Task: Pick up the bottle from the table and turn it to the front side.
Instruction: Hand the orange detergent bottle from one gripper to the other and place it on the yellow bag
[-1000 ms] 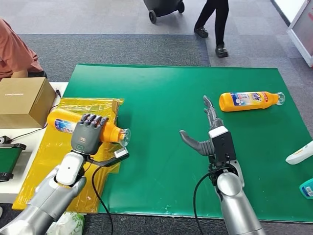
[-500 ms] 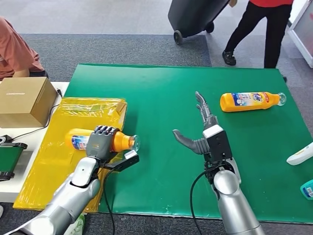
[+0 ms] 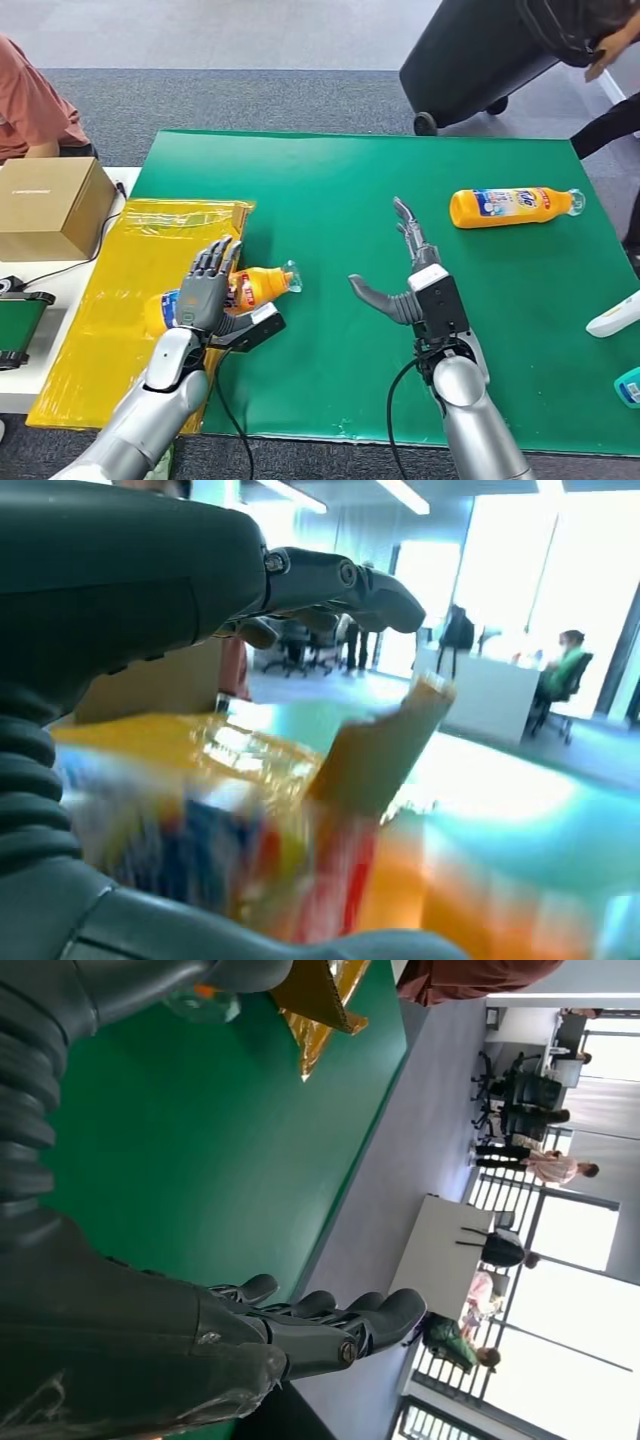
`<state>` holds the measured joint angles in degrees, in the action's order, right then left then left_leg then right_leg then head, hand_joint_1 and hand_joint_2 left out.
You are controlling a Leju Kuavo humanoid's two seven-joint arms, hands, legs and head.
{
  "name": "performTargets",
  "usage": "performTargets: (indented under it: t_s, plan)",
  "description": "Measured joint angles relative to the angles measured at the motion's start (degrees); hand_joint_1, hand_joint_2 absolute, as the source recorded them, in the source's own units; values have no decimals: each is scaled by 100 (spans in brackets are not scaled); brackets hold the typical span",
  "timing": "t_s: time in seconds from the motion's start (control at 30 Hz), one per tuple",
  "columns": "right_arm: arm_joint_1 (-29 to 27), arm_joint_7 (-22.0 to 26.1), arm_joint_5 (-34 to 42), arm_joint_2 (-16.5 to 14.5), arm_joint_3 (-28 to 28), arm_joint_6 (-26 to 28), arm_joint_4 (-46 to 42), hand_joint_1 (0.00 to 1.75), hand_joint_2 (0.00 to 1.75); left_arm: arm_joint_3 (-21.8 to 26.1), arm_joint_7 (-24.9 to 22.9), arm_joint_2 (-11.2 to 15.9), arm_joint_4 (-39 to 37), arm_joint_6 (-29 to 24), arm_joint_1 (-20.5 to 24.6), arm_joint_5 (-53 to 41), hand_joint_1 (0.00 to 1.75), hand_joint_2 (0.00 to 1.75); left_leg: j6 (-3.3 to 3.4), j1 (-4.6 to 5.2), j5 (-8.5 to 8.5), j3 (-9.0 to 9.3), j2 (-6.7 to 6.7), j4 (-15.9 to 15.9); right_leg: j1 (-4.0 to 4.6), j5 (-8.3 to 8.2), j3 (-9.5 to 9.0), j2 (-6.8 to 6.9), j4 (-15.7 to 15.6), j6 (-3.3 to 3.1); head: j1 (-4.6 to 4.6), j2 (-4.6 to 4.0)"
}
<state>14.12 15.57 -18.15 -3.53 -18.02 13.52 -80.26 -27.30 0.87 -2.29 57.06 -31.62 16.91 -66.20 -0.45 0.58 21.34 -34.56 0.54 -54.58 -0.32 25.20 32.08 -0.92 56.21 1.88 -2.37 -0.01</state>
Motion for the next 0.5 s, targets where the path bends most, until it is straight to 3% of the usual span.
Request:
performTargets:
  t_s: [0.13,0.23,0.37,0.5]
  plan:
    - [-136,12,-19,5,23,72,-42,0,175,86,213,75,1031,-481,-293,260,0,0,-1,-3,1,-1,-1,0,2,1,3,-1,0,-1,1,-1]
    - [-233,44,-22,13,45,134,-68,0,175,206,650,105,1848,-747,-536,644,0,0,-2,-6,1,-2,-1,0,5,2,4,-1,0,-2,0,-1]
    - [-328,81,-9,39,78,220,-96,0,175,471,1484,61,2778,-841,-841,1297,0,0,-3,-6,2,-3,-1,0,7,3,4,-1,0,-3,1,-1]
    - [-367,99,1,67,116,246,-104,0,175,632,1623,48,3308,-845,-1025,1467,0,0,-3,-6,1,-3,-1,0,6,2,3,0,0,-3,1,-1]
